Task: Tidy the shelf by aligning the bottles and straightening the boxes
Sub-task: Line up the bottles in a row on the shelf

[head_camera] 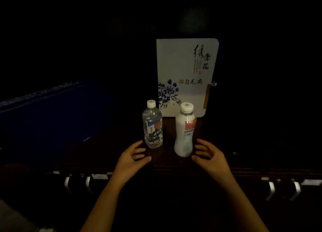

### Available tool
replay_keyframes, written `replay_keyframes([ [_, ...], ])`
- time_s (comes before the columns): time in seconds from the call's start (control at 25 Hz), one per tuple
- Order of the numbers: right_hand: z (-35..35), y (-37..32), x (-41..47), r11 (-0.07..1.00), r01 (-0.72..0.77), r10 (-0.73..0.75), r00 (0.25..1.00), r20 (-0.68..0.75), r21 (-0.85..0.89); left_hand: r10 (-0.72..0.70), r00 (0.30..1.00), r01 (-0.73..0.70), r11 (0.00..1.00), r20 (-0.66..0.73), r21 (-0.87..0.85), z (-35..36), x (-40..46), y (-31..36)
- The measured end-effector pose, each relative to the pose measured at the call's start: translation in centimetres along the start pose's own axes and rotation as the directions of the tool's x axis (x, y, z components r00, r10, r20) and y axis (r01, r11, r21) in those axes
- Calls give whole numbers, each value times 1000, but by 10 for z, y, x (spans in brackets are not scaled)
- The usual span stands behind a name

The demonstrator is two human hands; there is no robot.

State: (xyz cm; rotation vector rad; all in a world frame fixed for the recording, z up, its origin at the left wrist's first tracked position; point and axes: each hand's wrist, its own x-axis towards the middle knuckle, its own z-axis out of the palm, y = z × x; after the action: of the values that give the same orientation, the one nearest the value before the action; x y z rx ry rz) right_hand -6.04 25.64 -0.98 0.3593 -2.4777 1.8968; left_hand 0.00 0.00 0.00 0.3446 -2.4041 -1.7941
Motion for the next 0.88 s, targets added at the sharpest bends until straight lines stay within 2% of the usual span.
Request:
replay_keyframes([
  [0.12,4,11,15,998,-58,59,998,-34,27,-14,994,9,999,-112,-46,3,24,-5],
  [0.24,10,16,36,1000,-5,5,1000,22,-16,-16,985,9,999,-172,-39,8,54,-7],
  [0.4,15,17,56,999,52,-52,998,38,-4,53,988,-59,997,-143,-40,26,81,-7],
  [0.88,19,24,71,999,24,-24,999,30,30,101,953,-131,988,-285,-87,42,93,-9],
])
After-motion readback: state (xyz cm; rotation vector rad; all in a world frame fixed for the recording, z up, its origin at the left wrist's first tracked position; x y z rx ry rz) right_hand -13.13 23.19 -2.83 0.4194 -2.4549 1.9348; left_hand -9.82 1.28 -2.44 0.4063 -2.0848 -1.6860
